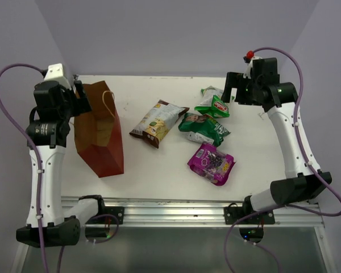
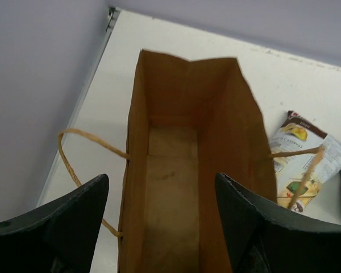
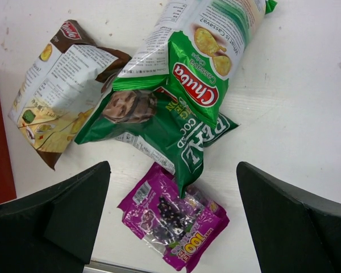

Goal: Place the snacks into the paper bag

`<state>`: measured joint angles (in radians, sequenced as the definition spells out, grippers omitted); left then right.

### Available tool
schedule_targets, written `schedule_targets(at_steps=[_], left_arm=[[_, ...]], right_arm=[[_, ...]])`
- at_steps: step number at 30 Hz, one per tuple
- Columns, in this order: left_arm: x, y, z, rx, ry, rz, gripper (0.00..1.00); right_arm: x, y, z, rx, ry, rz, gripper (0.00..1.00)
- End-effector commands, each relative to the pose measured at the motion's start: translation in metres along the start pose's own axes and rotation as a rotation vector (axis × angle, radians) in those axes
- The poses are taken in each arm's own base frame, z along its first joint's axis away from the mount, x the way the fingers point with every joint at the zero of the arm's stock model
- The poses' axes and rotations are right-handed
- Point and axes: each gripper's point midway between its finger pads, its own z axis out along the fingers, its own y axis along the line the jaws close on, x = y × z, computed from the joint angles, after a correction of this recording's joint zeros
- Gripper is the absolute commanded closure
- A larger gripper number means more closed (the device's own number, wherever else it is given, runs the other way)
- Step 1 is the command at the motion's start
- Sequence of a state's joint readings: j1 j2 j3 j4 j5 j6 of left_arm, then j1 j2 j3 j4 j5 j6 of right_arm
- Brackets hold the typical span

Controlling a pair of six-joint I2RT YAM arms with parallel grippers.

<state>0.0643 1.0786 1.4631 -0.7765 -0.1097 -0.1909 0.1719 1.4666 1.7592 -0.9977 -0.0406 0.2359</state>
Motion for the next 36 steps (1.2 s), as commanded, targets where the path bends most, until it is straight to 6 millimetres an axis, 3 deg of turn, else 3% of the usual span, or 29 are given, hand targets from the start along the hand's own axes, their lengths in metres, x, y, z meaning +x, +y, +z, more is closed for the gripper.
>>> schedule_targets(at_steps=[1,10,12,17,20,24,26,32,33,36], left_arm=[[0.047,0.007,0.007,0.006,0.124,-0.063,0.22],[0.095,0.02,0.01,-0.03,0.224,-0.106,0.3],[0.096,0.022,0.01,-0.037,0.221,-0.105,0.31],[0.076,0.025,0.006,-0.06,0.178,-0.091,0.32],[0.083,0.027,0.011,-0.068,0.199,-0.087,0.34],[0.094,0.031,0.014,-0.087,0.221,-0.078,0.51],[0.097,0.033,0.015,-0.096,0.232,-0.073,0.56],[0.106,0.036,0.019,-0.109,0.258,-0.064,0.89],[0.108,0.036,0.02,-0.11,0.264,-0.064,1.0],[0.112,0.035,0.023,-0.102,0.274,-0.061,1.0]], right_arm=[[-0.01,-0.002,0.004,0.018,-0.032,-0.025,0.02],[-0.005,-0.002,0.012,0.015,-0.012,-0.028,0.02],[-0.002,-0.003,0.015,0.018,0.0,-0.027,0.02],[0.006,-0.004,0.024,0.019,0.026,-0.024,0.02],[0.007,-0.004,0.03,0.019,0.036,-0.021,0.03],[0.008,-0.005,0.038,0.024,0.047,-0.021,0.04],[0.008,-0.005,0.041,0.025,0.048,-0.021,0.04],[0.005,-0.008,0.059,0.042,0.043,-0.021,0.06],[0.005,-0.009,0.065,0.044,0.044,-0.021,0.06],[0.001,-0.014,0.091,0.069,0.039,-0.039,0.03]])
